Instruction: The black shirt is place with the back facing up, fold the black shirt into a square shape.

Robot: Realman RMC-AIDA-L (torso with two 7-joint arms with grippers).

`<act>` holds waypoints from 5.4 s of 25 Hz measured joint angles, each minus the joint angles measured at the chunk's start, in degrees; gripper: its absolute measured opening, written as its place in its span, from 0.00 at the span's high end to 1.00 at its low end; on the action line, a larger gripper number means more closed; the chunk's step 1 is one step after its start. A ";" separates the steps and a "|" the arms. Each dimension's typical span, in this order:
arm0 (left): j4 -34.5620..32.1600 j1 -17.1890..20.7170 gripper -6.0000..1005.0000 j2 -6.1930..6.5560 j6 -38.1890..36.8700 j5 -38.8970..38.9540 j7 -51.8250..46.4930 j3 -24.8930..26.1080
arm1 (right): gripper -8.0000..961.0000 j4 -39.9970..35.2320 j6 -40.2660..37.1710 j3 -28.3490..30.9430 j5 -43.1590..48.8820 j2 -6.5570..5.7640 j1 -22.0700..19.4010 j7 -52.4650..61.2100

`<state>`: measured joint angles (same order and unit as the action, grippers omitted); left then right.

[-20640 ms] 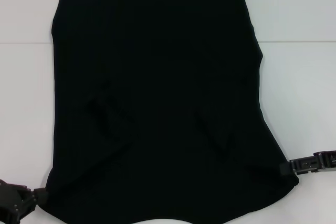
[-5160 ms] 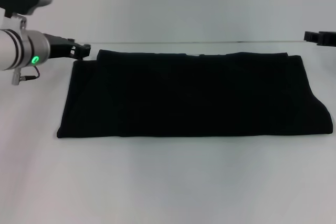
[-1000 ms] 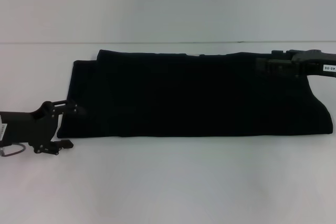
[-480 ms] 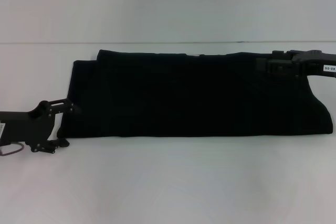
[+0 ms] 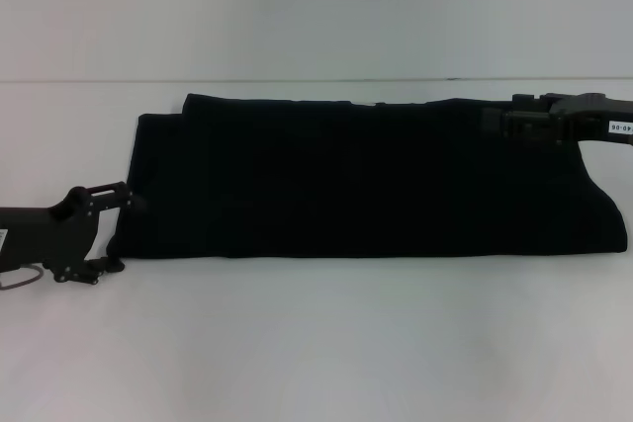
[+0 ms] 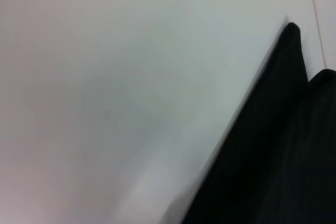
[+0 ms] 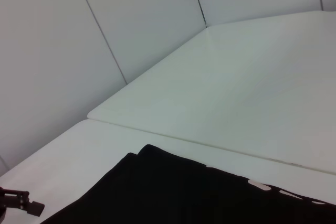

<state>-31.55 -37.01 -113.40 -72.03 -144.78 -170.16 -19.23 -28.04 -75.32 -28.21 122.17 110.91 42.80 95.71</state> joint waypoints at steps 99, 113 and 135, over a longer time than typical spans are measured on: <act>1.14 -11.11 0.90 0.12 -23.89 17.17 39.11 -0.33 | 0.18 -1.16 3.88 1.63 -11.40 -0.75 -6.98 3.16; 27.28 -17.26 0.88 -11.35 4.84 33.41 62.51 -13.58 | 0.18 -2.96 2.68 1.18 -11.51 -4.00 -11.05 2.96; 9.70 -4.43 0.15 -4.87 4.38 36.61 59.31 -12.96 | 0.18 -2.91 -1.55 -2.50 1.02 -4.10 -4.00 23.50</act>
<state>-21.86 -41.44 -118.26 -67.65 -108.16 -110.86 -32.19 -30.95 -76.87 -30.71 123.19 106.81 38.81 119.21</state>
